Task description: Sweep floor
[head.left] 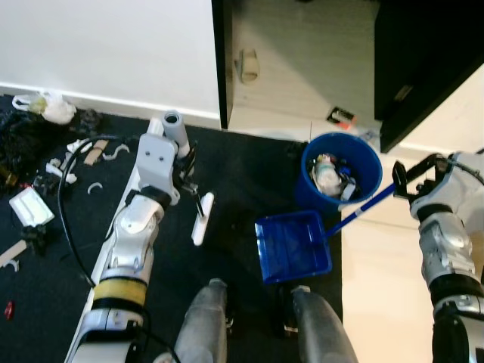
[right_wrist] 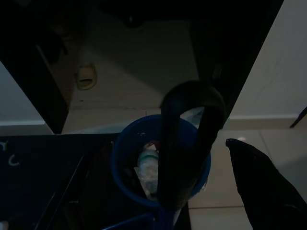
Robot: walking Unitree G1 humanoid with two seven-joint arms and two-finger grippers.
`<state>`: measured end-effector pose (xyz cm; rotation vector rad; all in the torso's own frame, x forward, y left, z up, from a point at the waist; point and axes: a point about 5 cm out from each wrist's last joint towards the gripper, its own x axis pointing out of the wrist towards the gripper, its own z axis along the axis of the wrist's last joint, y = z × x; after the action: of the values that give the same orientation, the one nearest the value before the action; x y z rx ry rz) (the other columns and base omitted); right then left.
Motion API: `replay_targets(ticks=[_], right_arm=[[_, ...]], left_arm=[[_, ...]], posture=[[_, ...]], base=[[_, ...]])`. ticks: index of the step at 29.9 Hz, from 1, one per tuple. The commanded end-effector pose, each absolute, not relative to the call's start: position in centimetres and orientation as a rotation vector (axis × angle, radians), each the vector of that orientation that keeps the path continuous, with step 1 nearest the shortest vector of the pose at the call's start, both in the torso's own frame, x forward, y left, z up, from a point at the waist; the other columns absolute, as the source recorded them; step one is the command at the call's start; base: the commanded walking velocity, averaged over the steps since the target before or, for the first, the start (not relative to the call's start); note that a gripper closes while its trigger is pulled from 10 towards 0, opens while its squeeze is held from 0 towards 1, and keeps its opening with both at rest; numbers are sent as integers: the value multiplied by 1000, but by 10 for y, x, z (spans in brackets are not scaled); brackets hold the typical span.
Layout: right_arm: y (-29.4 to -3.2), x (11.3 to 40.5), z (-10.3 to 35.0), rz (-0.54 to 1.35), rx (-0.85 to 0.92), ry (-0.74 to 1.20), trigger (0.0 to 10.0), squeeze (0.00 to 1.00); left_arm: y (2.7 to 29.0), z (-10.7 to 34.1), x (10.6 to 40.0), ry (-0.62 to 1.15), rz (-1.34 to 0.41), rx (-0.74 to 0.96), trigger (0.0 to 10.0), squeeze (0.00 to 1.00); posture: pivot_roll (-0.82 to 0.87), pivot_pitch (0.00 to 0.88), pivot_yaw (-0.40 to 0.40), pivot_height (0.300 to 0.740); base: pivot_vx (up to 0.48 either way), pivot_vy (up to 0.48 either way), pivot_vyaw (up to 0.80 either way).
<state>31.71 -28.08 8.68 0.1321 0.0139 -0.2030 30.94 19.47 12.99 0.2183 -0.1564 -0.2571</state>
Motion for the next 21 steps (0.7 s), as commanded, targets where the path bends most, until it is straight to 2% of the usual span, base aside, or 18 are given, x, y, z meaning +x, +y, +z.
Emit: replay_targets(ticks=[1, 5, 6, 9, 21], right_arm=[[-290, 311, 81, -233, 164, 27, 10000, 0], [-291, 314, 84, -225, 145, 18, 10000, 0], [-293, 318, 86, -230, 159, 26, 10000, 0], [-293, 323, 89, -215, 169, 44, 10000, 0], [-278, 329, 94, -52, 131, 7, 10000, 0]], left_arm=[[201, 138, 307, -184, -245, 246, 10000, 0], [203, 143, 306, -198, -237, 251, 10000, 0], [203, 148, 306, -211, -233, 255, 10000, 0], [202, 155, 306, -226, -231, 260, 10000, 0], [201, 161, 300, -251, -208, 256, 10000, 0]], posture=[[160, 295, -54, 740], [176, 318, -51, 740], [212, 354, -41, 740], [250, 383, -30, 740], [266, 382, -24, 740]], base=[[0, 0, 0], [0, 0, 0], [0, 0, 0], [0, 0, 0], [0, 0, 0]])
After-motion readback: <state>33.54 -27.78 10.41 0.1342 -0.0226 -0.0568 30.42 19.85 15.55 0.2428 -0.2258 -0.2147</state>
